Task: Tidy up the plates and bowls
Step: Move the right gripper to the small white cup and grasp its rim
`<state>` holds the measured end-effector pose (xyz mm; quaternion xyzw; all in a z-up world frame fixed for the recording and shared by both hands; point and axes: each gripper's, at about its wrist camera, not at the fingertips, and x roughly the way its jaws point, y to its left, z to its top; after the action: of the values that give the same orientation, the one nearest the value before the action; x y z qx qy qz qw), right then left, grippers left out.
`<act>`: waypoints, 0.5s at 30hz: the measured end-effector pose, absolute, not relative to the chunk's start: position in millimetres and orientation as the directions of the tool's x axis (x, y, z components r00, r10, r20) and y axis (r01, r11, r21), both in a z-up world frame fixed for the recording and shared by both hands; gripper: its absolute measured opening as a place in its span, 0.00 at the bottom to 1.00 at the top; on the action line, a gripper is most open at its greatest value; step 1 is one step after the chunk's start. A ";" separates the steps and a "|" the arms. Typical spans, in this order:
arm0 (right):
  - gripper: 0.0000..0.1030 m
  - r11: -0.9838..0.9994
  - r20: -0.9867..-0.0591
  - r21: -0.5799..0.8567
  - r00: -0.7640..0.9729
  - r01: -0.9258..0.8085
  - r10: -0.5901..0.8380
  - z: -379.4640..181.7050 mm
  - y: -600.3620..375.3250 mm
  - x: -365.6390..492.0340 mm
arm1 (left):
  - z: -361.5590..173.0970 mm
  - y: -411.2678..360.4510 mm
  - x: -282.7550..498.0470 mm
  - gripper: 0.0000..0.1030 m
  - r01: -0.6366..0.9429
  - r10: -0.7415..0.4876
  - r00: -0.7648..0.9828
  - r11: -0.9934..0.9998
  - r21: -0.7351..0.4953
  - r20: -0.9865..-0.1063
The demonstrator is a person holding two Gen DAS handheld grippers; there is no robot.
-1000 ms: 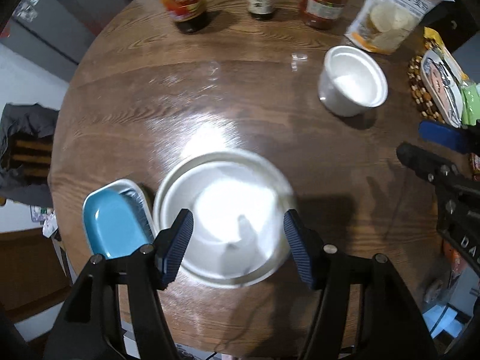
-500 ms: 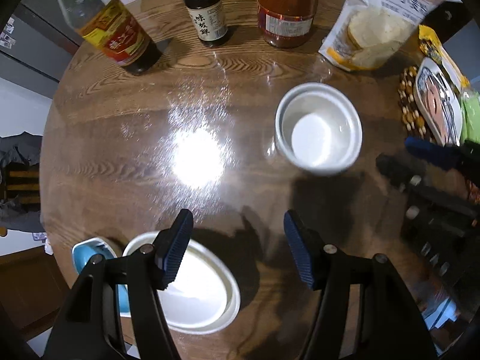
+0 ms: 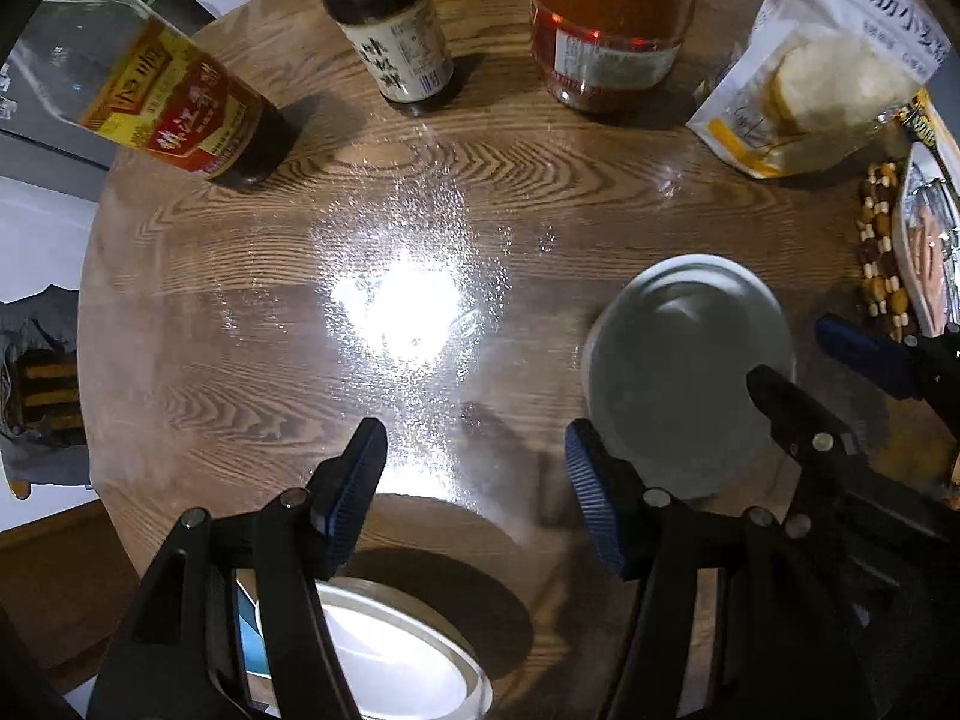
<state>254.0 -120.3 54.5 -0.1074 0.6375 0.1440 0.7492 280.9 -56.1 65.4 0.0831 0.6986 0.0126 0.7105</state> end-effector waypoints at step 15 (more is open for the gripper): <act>0.37 0.936 -0.984 0.055 0.141 -0.346 0.110 57.6 -129.7 252.4 | 94.0 -60.1 284.7 0.58 0.113 0.083 0.063 0.989 0.090 -0.995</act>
<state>252.4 -129.7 57.6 -0.0927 0.6375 0.1522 0.7496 284.7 -60.1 94.0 0.0719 0.6843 -0.0103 0.7256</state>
